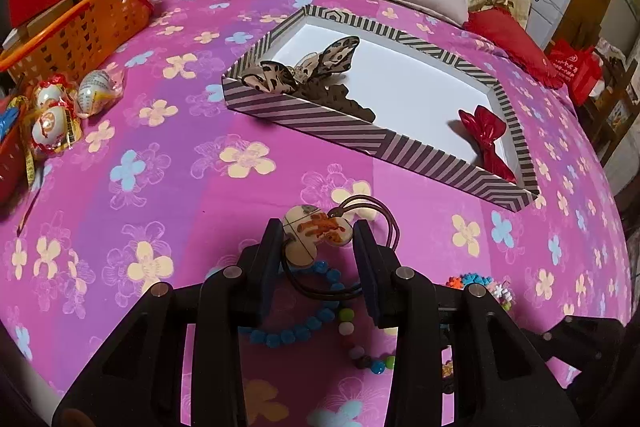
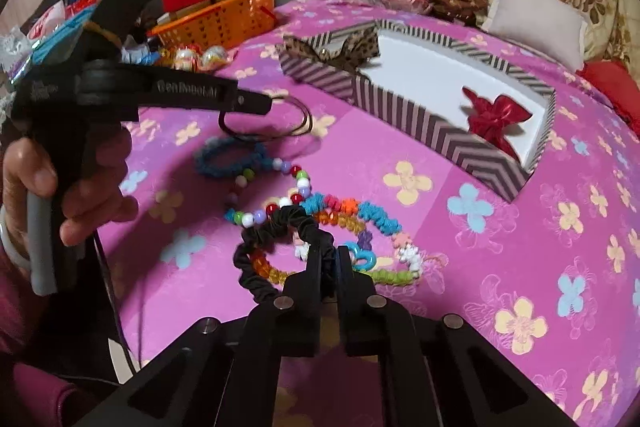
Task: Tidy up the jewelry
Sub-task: 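Carry both hair ties up and over the striped white tray box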
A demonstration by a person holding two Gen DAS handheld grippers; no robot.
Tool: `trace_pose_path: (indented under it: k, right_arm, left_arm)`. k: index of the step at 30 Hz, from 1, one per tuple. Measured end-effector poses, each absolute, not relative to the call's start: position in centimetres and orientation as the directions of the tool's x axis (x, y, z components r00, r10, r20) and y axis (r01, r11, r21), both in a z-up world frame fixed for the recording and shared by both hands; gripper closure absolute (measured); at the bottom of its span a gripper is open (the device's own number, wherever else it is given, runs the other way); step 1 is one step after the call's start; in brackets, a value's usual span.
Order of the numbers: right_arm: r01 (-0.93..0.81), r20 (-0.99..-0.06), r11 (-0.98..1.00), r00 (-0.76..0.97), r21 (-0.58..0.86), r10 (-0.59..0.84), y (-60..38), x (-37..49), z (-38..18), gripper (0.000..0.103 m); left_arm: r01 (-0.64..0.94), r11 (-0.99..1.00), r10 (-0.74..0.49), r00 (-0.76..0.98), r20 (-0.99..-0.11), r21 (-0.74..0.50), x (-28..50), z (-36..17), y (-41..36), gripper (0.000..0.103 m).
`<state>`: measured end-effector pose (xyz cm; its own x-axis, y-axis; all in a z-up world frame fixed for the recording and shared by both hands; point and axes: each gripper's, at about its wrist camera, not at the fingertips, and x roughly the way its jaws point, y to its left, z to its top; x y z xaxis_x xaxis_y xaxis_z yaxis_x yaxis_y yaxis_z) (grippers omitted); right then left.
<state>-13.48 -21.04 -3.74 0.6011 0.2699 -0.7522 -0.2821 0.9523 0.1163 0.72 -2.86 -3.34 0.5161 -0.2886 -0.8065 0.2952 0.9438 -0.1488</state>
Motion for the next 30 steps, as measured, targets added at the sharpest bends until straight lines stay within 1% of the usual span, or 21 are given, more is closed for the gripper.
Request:
trace_pose_path:
  k: [4,7,10,14,21,30]
  right_arm:
    - [-0.268,-0.718,0.95,0.629,0.16,0.298,-21.7,-13.7,-2.1,0.097]
    - [-0.26,-0.696,0.936,0.627,0.235,0.35,-22.6,-13.3,-1.4,0.097]
    - [-0.258,-0.693,0.929,0.618,0.266,0.371,-22.8,-13.2,-1.4,0.097]
    - [-0.25,-0.709,0.933,0.608,0.258,0.358,-22.6,-13.3,-1.9,0.097]
    - [-0.241,-0.684,0.938,0.642,0.248,0.346,-23.1,-13.2,-0.6,0.097]
    - [-0.156,-0.672,0.965,0.695,0.209,0.257,-25.6,-10.7,1.4,0.097]
  left_arm:
    - [0.286,0.944,-0.296,0.524,-0.798,-0.162,0.5,-3.0,-2.4,0.068]
    - [0.275,0.946,-0.301,0.536,-0.789,-0.174,0.3,-2.5,-2.0,0.068]
    - [0.27,0.946,-0.301,0.542,-0.785,-0.176,0.2,-2.3,-1.8,0.068]
    - [0.268,0.948,-0.297,0.538,-0.789,-0.174,0.1,-2.4,-1.7,0.068]
    - [0.264,0.95,-0.289,0.549,-0.784,-0.166,-0.1,-2.4,-1.7,0.068]
    - [0.289,0.949,-0.276,0.582,-0.765,-0.122,-0.3,-0.4,-3.9,0.068]
